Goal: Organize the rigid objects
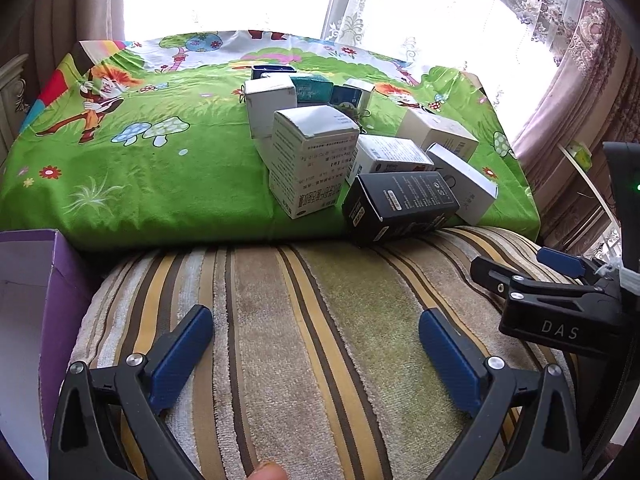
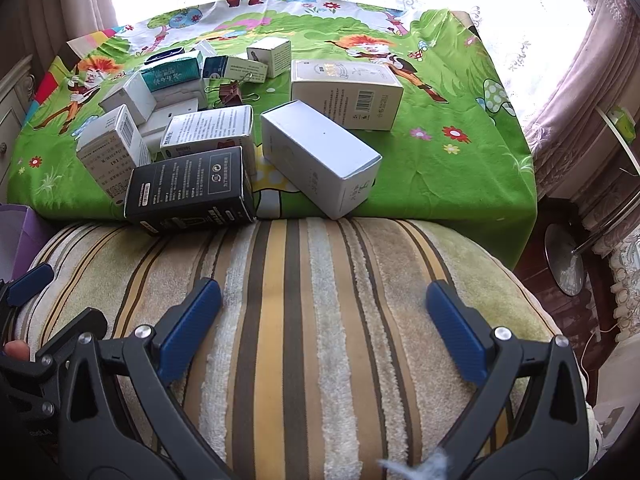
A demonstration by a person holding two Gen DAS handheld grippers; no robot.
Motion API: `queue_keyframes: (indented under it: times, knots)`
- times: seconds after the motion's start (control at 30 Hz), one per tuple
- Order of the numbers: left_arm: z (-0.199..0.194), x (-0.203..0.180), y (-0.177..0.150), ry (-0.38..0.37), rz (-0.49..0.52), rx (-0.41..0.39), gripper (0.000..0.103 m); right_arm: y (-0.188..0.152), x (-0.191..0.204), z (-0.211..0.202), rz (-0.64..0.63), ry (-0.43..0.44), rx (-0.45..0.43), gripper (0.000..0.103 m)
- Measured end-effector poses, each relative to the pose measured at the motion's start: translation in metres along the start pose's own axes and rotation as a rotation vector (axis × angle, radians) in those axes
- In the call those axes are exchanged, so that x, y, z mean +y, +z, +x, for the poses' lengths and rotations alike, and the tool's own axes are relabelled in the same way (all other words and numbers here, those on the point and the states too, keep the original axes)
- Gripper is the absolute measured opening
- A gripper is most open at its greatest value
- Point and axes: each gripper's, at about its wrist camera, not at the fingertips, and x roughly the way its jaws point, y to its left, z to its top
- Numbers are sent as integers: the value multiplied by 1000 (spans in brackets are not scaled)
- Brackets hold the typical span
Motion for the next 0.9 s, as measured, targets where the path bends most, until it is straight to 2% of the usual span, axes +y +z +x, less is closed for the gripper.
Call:
queue_keyframes:
  times: [0.9]
  knots:
    - [3, 0, -2, 15, -3, 14, 103, 0, 0, 0, 1, 2, -7, 103]
